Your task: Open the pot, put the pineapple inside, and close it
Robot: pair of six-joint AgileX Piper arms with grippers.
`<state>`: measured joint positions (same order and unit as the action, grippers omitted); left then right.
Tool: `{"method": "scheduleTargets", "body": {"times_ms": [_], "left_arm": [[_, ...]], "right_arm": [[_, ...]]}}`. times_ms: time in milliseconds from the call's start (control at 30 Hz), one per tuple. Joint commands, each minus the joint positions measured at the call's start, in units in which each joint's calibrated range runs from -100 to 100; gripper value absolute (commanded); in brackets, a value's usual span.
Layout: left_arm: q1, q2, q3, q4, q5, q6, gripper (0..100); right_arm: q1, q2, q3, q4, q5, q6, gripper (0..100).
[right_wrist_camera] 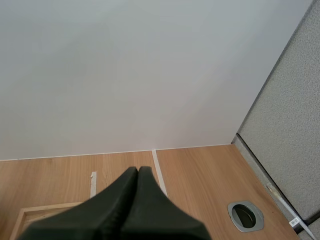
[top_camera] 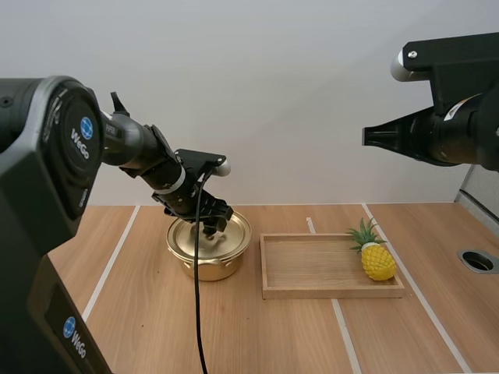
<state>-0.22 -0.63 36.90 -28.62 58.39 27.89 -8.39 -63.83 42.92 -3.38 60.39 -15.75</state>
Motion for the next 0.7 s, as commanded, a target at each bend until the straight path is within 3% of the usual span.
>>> {"method": "scheduleTargets", "body": {"times_ms": [0, 67, 100, 133, 200, 267, 667], "left_arm": [[-0.18, 0.1, 0.3, -1.2, -0.8, 0.2, 100], [-0.18, 0.1, 0.3, -1.2, -0.2, 0.2, 99], [-0.18, 0.1, 0.3, -1.2, 0.8, 0.2, 87], [-0.18, 0.1, 0.3, -1.2, 1.5, 0.1, 74], [-0.18, 0.1, 0.3, -1.2, 2.1, -0.5, 33], [-0.18, 0.1, 0.3, -1.2, 2.8, -0.7, 0], [-0.18, -2.6, 0.3, -4.6, -3.2, -0.9, 0]], "right_arm": [[-0.2, -0.2, -0.5, 0.1, -0.3, -0.1, 0], [-0.2, -0.2, -0.5, 0.1, -0.3, -0.1, 0], [-0.2, -0.2, -0.5, 0.1, -0.3, -0.1, 0], [-0.2, -0.2, -0.5, 0.1, -0.3, -0.1, 0], [-0.2, -0.2, -0.5, 0.1, -0.3, -0.1, 0], [-0.2, -0.2, -0.5, 0.1, -0.3, -0.1, 0], [-0.2, -0.2, -0.5, 0.1, -0.3, -0.1, 0]]}}
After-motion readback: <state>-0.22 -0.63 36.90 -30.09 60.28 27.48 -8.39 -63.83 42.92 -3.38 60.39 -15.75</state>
